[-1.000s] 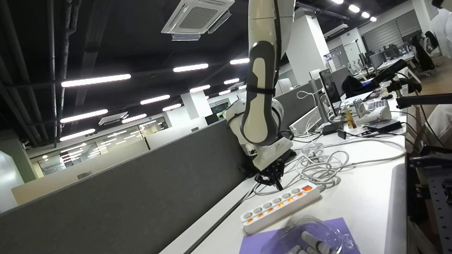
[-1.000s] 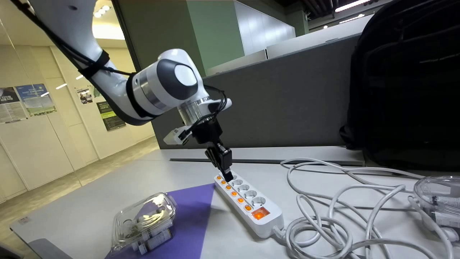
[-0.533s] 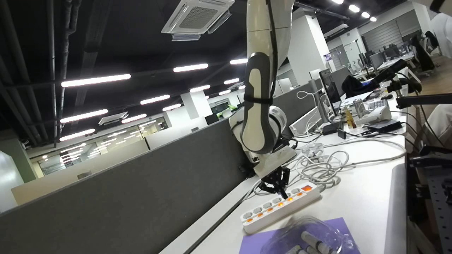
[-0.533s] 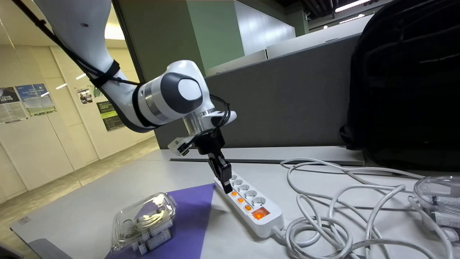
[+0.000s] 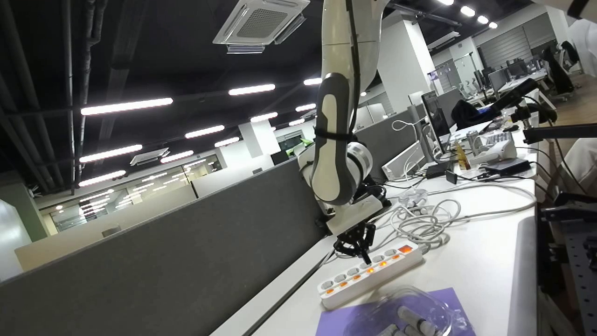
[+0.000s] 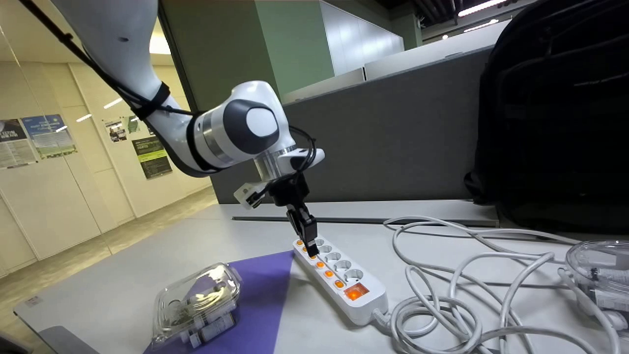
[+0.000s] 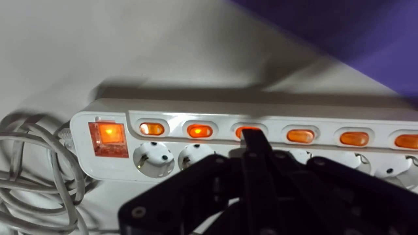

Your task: Turn off the switch of the fourth position from the left

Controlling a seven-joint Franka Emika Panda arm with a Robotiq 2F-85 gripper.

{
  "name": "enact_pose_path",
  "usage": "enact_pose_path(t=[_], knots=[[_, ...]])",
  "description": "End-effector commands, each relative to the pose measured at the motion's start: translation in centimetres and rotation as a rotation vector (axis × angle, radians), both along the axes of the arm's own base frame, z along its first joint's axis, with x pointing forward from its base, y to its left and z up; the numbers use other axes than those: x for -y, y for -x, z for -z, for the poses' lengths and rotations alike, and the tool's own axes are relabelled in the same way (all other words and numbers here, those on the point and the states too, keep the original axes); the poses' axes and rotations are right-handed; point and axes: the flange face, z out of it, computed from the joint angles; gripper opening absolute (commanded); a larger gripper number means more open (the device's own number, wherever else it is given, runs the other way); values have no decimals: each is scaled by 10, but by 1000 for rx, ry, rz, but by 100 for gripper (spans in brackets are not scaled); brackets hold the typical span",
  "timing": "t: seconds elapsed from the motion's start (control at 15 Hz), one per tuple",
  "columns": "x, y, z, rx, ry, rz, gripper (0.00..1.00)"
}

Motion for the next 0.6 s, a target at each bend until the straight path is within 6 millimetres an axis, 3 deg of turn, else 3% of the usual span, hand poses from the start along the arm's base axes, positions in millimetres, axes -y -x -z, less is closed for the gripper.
enact_pose_path(t=[0.0,0.53], knots=[[-4,-8,3,4,-5,33,0],[3,-14,17,-6,-31,112,0]])
